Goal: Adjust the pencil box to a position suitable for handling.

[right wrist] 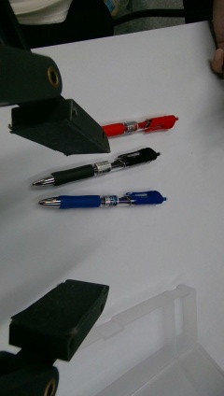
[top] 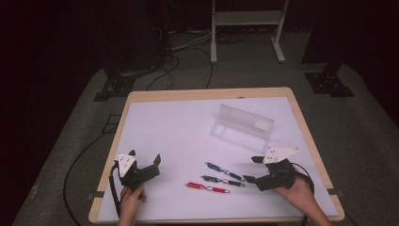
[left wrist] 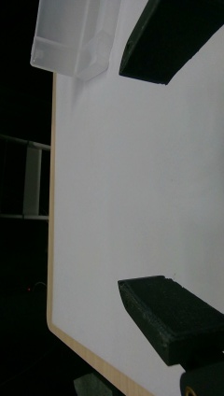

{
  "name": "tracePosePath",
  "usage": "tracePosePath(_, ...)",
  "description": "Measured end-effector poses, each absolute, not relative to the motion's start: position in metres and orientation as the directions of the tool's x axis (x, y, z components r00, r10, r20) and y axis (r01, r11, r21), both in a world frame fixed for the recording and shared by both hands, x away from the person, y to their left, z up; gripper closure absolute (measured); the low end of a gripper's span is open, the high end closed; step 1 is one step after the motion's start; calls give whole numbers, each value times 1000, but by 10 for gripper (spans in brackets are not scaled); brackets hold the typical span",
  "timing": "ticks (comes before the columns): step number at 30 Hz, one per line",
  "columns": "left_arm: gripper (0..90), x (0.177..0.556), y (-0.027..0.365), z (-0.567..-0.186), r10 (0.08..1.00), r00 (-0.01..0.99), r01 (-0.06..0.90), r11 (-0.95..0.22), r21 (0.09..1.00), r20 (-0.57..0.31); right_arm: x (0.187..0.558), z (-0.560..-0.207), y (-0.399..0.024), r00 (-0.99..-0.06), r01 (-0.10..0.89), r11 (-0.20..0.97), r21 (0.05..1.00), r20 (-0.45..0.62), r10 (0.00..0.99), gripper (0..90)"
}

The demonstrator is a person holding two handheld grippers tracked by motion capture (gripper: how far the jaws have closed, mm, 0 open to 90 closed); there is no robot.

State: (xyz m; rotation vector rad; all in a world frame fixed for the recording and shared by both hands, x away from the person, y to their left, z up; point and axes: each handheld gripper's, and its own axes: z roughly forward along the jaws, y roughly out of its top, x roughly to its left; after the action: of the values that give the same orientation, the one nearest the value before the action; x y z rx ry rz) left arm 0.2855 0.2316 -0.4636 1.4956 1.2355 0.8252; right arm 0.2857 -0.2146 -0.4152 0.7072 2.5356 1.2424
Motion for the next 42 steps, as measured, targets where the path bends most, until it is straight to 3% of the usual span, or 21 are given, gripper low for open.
tracePosePath(24,4,285,231,-463,964,257,292,-7,956,-72,314,-426,-170,-893,309,595,742,12,450,366)
tracePosePath(42,4,285,231,-464,963,258,292,-3,956,-75,329,-446,-148,-903,334,643,689,37,429,560)
